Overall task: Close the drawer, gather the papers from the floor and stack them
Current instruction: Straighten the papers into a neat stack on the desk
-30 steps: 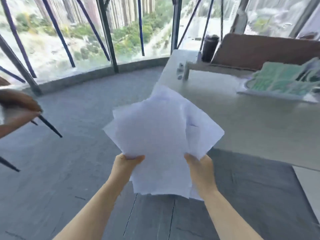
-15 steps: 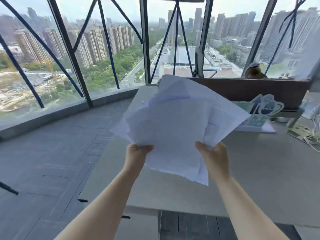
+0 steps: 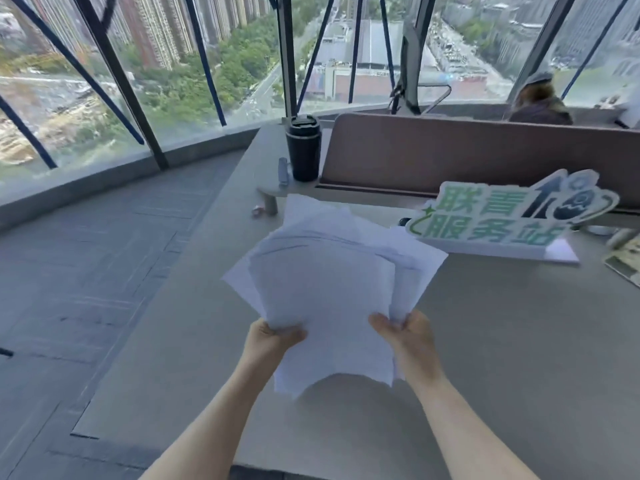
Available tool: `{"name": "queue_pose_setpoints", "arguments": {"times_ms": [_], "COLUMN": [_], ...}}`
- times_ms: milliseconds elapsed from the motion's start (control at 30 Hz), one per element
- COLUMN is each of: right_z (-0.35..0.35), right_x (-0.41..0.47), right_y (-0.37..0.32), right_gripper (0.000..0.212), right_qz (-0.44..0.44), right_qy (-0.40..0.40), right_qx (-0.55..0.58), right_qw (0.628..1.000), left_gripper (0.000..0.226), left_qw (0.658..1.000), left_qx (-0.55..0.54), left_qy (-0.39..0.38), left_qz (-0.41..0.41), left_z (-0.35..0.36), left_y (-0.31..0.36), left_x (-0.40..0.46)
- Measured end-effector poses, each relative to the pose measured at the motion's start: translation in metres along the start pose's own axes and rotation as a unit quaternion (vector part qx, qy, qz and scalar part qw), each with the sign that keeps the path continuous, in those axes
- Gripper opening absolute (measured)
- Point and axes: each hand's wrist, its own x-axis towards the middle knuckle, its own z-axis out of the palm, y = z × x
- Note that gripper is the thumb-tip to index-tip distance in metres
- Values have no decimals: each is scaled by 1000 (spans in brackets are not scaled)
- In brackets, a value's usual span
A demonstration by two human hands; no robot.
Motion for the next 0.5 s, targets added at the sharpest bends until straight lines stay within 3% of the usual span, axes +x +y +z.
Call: {"name": "queue_pose_setpoints", "arguments": {"times_ms": [67, 167, 233, 300, 400, 500], "right_z": [5, 3, -2, -8, -13, -8], "right_x": [-1, 2, 7, 13, 15, 21], "right_y": [-3, -9, -29, -65, -123, -150], "right_gripper": [38, 44, 41, 62, 81, 51], "right_qz": [32, 51, -1, -96, -205, -157], "right_qy": [-7, 17, 60, 107, 141, 65], "right_qx": [-28, -69, -55, -44, -201, -332], "right_qw": [999, 996, 997, 989, 947, 928], "left_gripper": [22, 12, 8, 11, 32, 37], "left_qw": [1000, 998, 997, 991, 966, 918], "left_qx": [14, 49, 72, 115, 210, 318], "left_qy": [-20, -42, -35, -28, -21, -50], "left_qz": [-17, -22, 7, 56, 146, 232], "left_z": [-2, -8, -11, -14, -22, -29], "left_y": [4, 12, 24, 47, 83, 119], "left_x": [8, 23, 38, 51, 66, 73]}}
